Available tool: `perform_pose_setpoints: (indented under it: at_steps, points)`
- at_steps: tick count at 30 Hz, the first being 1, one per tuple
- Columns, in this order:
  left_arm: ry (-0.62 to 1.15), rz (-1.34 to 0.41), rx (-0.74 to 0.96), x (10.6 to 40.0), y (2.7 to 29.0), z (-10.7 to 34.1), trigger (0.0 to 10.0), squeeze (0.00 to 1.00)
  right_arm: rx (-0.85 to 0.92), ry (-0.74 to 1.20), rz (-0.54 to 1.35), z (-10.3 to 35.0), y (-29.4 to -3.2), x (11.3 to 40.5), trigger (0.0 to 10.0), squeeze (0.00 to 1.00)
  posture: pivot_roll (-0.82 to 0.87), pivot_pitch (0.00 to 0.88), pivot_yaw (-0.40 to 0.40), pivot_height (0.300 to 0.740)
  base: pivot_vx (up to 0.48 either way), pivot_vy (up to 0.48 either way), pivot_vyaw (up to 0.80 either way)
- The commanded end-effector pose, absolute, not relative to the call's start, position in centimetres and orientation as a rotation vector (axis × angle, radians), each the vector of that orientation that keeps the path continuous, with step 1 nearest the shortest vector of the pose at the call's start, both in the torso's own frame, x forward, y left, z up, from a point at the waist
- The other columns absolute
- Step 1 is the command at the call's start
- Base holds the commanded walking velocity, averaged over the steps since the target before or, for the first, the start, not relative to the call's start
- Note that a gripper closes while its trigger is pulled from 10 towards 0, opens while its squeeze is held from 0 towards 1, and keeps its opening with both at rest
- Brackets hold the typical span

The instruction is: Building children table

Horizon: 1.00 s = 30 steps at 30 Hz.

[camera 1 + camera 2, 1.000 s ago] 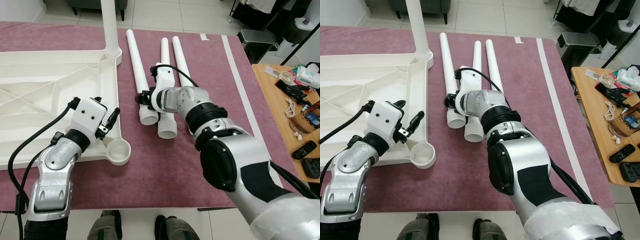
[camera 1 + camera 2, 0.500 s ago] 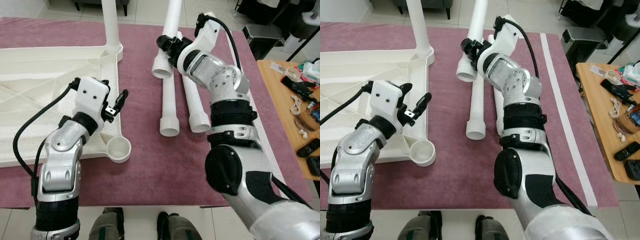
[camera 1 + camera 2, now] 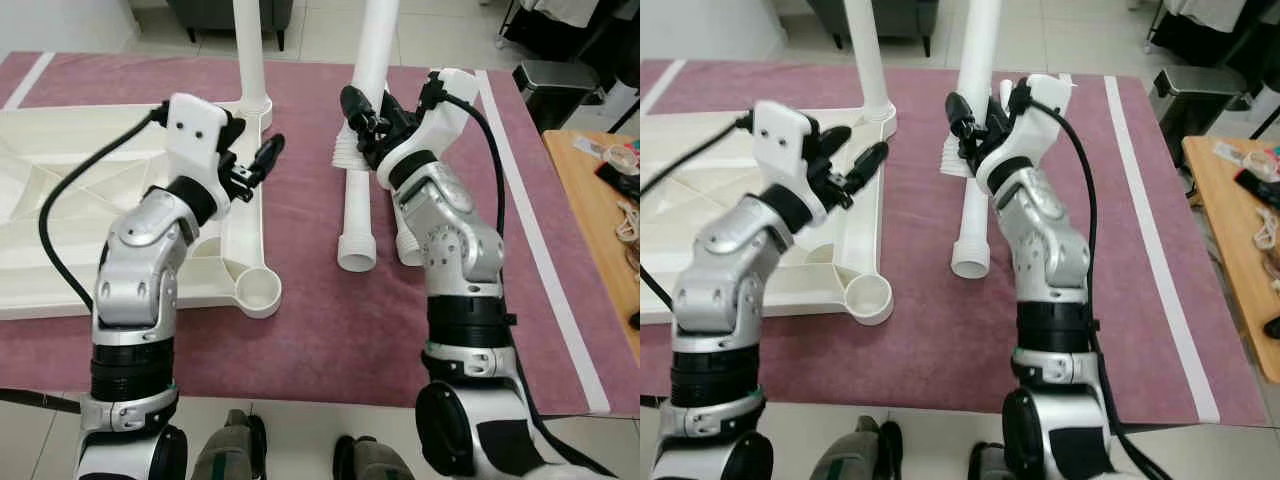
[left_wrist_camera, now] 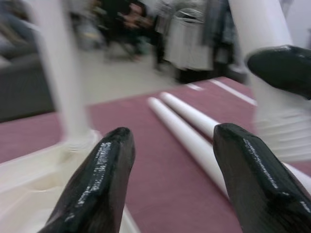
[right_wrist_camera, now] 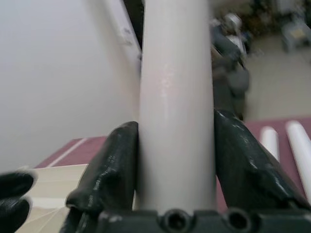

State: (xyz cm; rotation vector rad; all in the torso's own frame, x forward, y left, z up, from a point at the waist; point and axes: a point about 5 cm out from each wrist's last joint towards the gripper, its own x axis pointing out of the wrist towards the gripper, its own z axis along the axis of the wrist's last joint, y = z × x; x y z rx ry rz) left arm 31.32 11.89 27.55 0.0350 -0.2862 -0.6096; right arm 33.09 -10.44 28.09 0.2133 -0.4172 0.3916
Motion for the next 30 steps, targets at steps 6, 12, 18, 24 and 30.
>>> perform_pose_setpoints:
  at_steps: [6,12,18,24,30]
  points:
    - [-0.284,-0.955,-0.148,30.7,9.6,29.7,10.0,0.00,0.024,-0.524,0.438,26.5,-10.3,30.8,10.0,0.00,-0.01,0.000,0.124,0.740,0.000,0.000,0.00]
    - [-0.325,-1.067,-0.204,31.0,8.7,31.7,10.0,1.00,-0.077,-0.527,0.447,24.8,-9.8,30.1,10.0,0.00,-0.02,0.000,0.127,0.740,0.000,0.000,0.00]
    - [-0.313,-1.112,-0.190,31.5,8.3,32.3,10.0,0.00,-0.132,-0.563,0.472,24.5,-9.1,29.7,10.0,0.00,-0.02,0.000,0.127,0.740,0.000,0.000,0.00]
    - [-0.279,-1.041,-0.210,32.6,8.1,32.3,10.0,0.00,-0.158,-0.603,0.493,24.8,-8.5,29.1,10.0,0.00,-0.03,0.009,0.126,0.740,0.000,0.000,0.00]
    - [-0.250,-0.990,-0.279,33.2,7.8,32.1,8.1,0.00,-0.185,-0.606,0.509,24.1,-7.9,28.4,10.0,0.00,-0.03,0.020,0.125,0.740,0.000,0.000,0.00]
